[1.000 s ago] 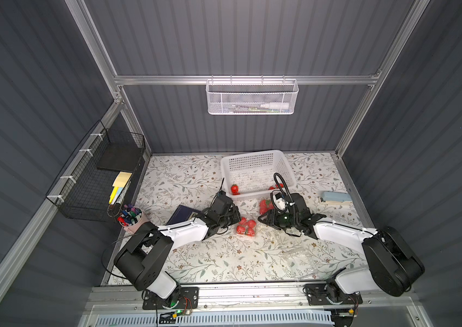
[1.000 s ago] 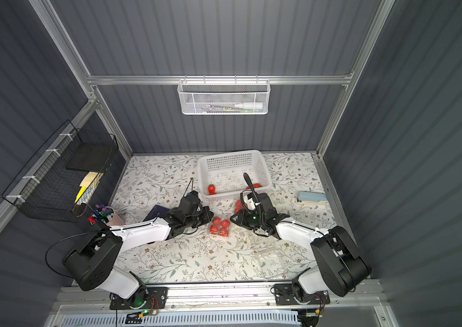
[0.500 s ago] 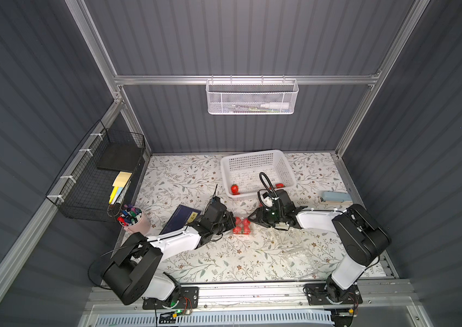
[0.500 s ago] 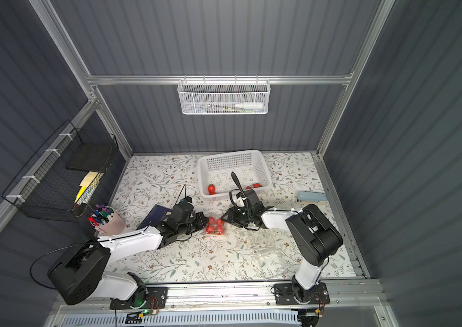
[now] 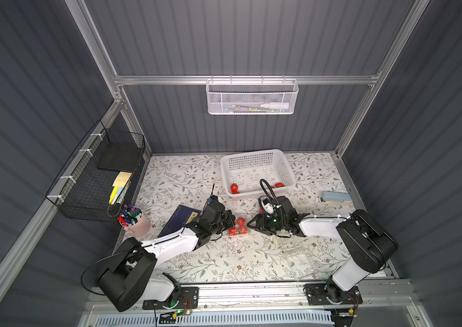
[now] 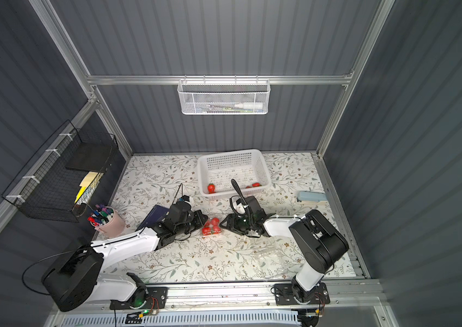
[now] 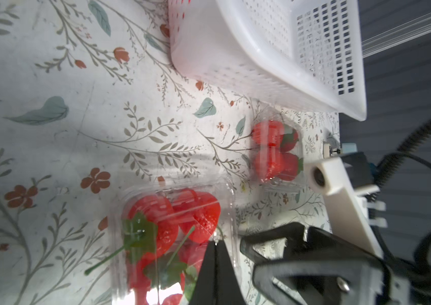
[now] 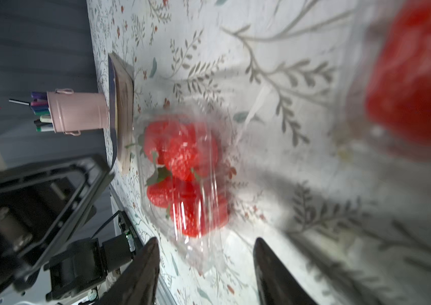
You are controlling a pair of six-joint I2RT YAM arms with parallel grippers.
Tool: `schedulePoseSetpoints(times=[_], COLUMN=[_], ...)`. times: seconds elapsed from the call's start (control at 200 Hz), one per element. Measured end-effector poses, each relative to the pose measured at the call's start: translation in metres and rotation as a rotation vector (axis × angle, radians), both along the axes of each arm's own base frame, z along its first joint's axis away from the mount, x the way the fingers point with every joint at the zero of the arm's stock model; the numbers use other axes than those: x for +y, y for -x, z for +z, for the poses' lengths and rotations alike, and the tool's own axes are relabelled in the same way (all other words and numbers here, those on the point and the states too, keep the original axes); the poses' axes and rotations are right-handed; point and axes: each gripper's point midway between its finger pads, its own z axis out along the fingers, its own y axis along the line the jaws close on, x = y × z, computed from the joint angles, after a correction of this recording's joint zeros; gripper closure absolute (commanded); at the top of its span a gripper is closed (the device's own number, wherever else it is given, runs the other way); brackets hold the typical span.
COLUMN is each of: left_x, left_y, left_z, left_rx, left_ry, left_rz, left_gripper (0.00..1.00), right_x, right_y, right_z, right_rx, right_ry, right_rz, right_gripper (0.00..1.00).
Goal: Pack strawberries into containers
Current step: Adjust the packing box at the center of the board.
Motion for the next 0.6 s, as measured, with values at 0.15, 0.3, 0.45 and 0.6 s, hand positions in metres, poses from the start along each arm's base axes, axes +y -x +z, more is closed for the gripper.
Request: schedulePoseSetpoints(times=[0.15, 0.3, 0.45, 0.6], left_x=[-0.001, 0.001, 0.001, -0.001], left_y=[0.005, 0.011, 0.013, 0.013], left_z=[-0.010, -0.017, -0.020, -0.023], left_rx=[0.008, 0.019, 0.018, 0.017], left_ry=[0.021, 0.040, 0.057, 0.073], left_rz=[-0.014, -0.012, -0.010, -0.013], left_gripper=[1.00, 1.00, 1.00, 1.00], right_x=[0.006, 0.011, 0.017, 0.020], right_y=[0.014, 0.013, 0.007, 0.004], right_z=[-0.002, -0.017, -0.017, -0.015], right_rx=[-0.011, 0.015, 0.002, -0.008], right_ry=[-0.036, -0.071, -0.110, -0.134], right_rz=[0.029, 0.027, 0.020, 0.010], right_gripper=[0.42, 0.46, 0.51, 0.58])
